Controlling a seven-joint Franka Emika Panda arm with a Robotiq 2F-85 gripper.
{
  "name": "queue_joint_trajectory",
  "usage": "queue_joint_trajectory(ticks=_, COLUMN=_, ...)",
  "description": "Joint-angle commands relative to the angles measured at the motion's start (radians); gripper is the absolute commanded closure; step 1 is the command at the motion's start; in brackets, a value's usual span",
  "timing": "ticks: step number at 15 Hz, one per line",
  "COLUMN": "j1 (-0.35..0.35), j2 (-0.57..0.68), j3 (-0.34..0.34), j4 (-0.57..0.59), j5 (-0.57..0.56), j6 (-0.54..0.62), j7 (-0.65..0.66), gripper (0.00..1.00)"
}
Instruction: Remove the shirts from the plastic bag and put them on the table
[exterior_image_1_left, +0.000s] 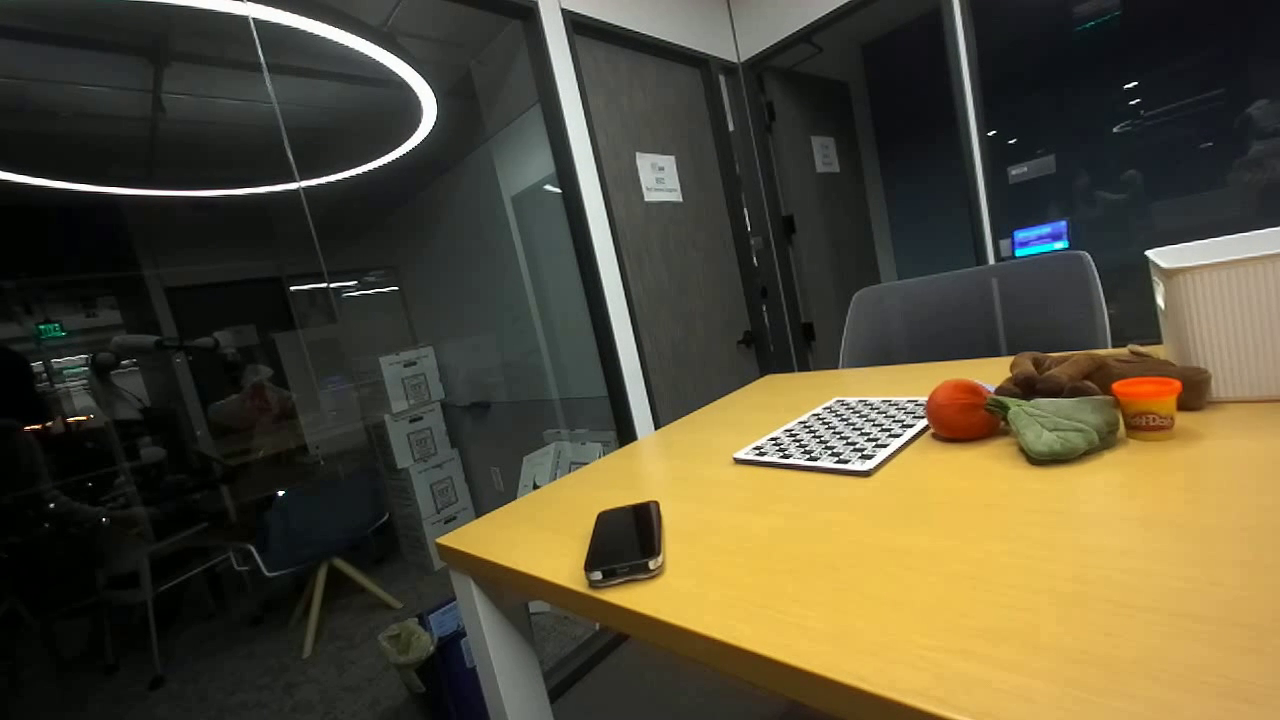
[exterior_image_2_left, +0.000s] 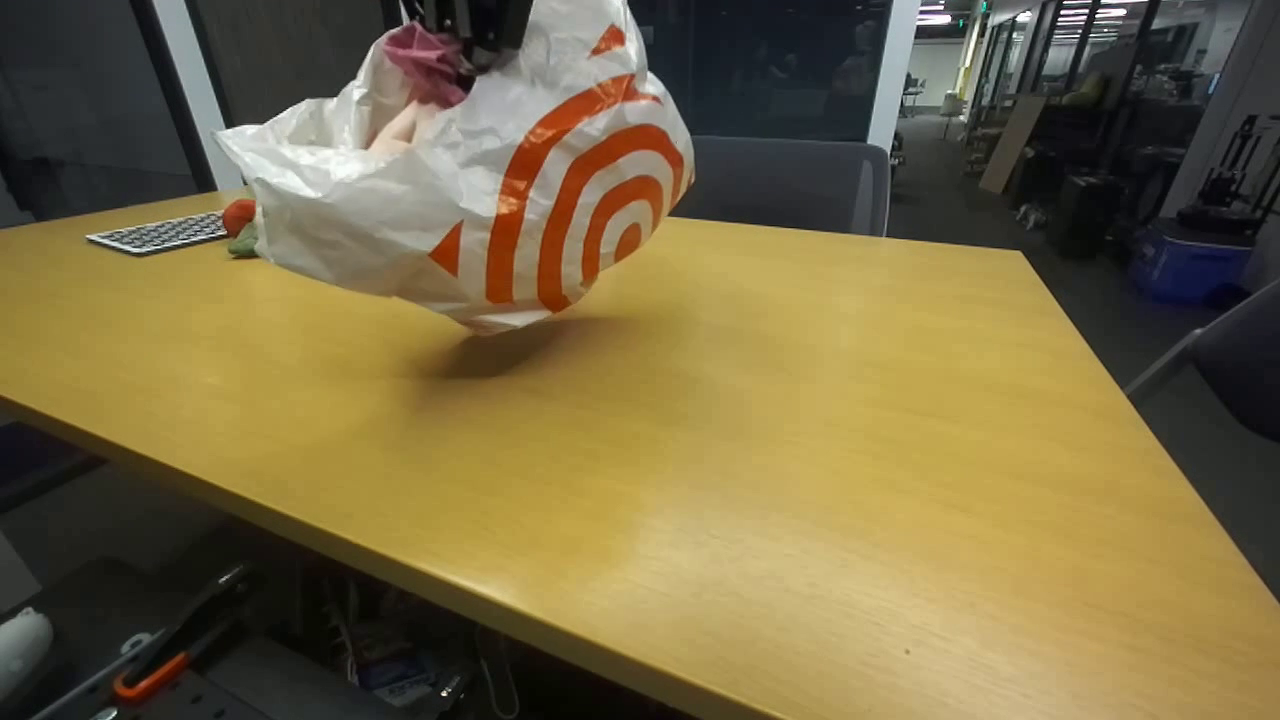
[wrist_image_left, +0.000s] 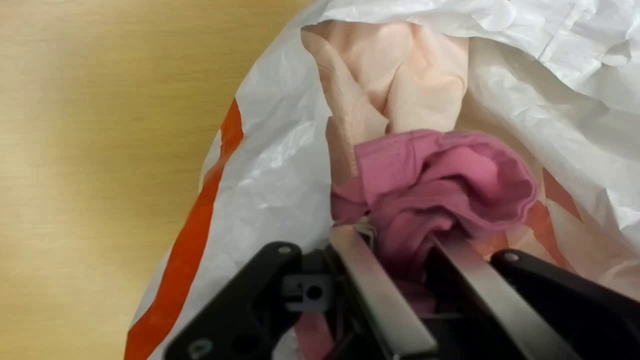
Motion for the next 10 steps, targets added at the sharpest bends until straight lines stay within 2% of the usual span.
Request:
queue_joint_trajectory(ticks=1, j1=-0.026, j2=-0.09, j3=0.024, j4=-0.011, j5=-0.052, j6=0.097, j7=0.069, gripper=0.82)
queue_joint_trajectory(ticks=4, j1=-0.05, j2=-0.083, j3=0.038, j4=-0.031, j5=-0.089, j6=0.232, j7=0.14, gripper=0.87)
queue_joint_trajectory(ticks=6, j1=-0.049, j2=-0.013, j3=0.039, j4=-0.015, j5=-0.099, j6=0.178, j7=0.147, gripper=0.88)
queue_joint_trajectory(ticks=8, j1=-0.016, j2=0.068, j3=0.014, j4=-0.014, j5=-0.015, j6=0.124, j7=0.055, gripper=0.86)
queue_joint_trajectory(ticks=10, j1=0.001, j2=0.118, j3=0.036, j4=-0.045, j5=0.015, j6=0.09, j7=0.06, gripper=0.85)
